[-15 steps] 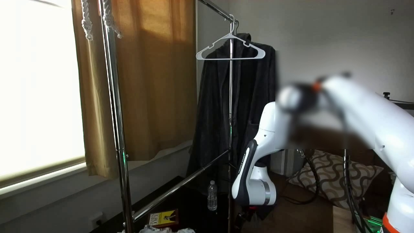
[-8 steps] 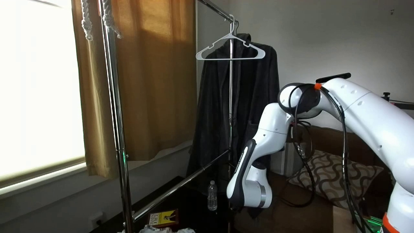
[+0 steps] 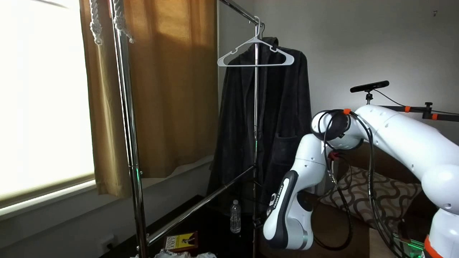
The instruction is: Put the water bottle in the grey rob
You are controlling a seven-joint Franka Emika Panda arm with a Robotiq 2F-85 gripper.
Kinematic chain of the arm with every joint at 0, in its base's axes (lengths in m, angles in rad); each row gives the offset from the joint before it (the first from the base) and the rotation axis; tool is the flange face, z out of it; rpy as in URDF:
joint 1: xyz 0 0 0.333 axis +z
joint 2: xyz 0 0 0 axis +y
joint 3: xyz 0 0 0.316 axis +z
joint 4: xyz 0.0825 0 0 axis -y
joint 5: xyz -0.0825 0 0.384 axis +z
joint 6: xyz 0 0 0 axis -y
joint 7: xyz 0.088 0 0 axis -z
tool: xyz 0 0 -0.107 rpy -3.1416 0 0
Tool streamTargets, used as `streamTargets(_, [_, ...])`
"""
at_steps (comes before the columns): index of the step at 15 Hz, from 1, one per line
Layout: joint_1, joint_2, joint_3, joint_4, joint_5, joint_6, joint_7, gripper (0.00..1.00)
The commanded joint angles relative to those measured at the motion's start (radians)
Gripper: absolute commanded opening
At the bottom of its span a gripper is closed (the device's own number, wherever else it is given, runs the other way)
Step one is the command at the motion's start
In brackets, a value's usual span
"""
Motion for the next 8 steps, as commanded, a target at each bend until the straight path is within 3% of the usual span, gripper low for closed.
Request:
streamTargets(1, [-0.13,0.094,0.015,0.053,-0.28,0.029,-0.007,1.0])
streamTargets(5, [-0.286,0.138,0.037,0.102,-0.604,-0.048,0.021,1.0])
streamTargets(6, [-0.061,0.029,-0.138,0.089,-0.511,0.039,0.209,1.0])
streamTargets(8, [-0.12,0.043,-0.121,0.105,-0.59,0.022,0.206,1.0])
